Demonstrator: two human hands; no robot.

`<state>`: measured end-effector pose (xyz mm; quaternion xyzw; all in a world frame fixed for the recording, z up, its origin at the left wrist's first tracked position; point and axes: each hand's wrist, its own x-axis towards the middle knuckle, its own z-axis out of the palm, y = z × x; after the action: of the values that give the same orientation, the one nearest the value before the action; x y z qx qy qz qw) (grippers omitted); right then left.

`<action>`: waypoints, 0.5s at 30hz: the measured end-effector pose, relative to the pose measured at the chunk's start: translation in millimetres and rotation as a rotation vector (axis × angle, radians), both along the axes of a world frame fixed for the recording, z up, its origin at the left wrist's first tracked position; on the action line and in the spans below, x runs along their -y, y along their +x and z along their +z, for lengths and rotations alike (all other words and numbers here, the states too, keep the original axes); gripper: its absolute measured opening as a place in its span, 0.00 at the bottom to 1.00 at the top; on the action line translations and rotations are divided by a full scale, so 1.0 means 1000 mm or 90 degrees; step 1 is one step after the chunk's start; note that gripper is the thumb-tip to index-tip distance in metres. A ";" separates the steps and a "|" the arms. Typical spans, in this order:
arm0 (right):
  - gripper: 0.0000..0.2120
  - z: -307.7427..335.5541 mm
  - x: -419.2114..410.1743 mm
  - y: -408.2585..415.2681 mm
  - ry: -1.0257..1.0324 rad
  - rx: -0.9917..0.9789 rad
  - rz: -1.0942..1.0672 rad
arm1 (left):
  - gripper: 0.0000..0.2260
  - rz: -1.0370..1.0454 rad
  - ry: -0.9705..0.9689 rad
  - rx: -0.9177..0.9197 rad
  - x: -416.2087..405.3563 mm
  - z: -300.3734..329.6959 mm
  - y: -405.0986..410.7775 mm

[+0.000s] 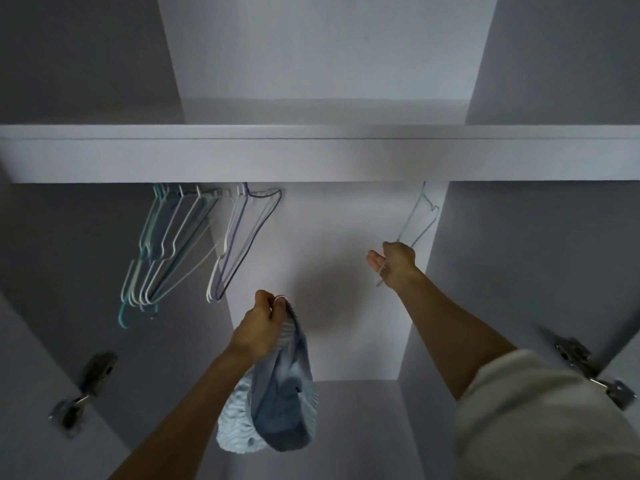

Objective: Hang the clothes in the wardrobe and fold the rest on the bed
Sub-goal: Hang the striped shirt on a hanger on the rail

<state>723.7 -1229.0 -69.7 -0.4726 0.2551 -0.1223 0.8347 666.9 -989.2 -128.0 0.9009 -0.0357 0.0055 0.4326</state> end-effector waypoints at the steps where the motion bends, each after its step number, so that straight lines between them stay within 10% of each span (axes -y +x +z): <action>1: 0.12 0.003 -0.001 0.000 0.003 0.009 -0.023 | 0.10 -0.003 -0.025 -0.008 0.000 0.003 0.000; 15: 0.09 -0.007 0.036 -0.078 -0.275 0.087 0.033 | 0.13 0.071 -0.280 -0.106 0.033 0.011 -0.045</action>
<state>645.7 -1265.2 -76.9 -0.6376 0.1532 -0.1843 0.7322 621.8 -1022.6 -117.3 0.7829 0.0516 -0.0372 0.6189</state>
